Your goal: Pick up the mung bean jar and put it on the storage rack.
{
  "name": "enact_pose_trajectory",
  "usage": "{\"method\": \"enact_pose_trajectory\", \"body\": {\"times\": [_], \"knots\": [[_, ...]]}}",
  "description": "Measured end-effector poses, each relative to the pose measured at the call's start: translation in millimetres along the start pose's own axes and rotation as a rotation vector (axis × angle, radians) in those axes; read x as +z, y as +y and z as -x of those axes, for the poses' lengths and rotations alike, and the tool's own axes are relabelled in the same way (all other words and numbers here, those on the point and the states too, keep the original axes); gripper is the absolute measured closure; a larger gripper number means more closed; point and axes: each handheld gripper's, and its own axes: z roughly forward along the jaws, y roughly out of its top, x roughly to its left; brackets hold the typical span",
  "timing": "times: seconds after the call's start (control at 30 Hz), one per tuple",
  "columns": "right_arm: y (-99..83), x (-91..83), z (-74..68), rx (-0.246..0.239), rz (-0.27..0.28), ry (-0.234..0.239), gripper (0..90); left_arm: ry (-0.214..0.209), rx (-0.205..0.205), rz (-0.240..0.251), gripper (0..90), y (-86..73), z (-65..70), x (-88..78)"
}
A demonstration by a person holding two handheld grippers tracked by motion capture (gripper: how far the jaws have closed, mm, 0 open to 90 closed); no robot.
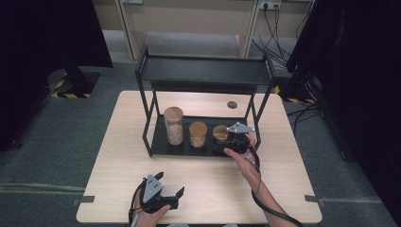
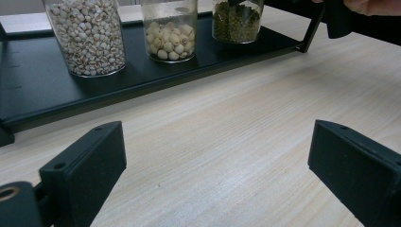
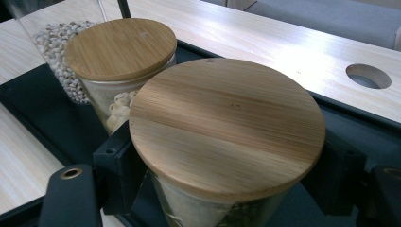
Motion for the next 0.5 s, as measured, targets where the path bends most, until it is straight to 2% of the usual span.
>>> {"method": "enact_pose_trajectory", "body": {"times": [0.33,0.5], "knots": [[3.5,12.6,-1.2,0.011,-0.010,-0.015,25.4,-0.001,0.002,0.000,4.6,0.0,0.0,-0.2],[3.2,17.2,-3.5,0.002,-0.022,-0.021,25.4,-0.003,0.004,-0.002,4.6,0.0,0.2,0.3]]}}
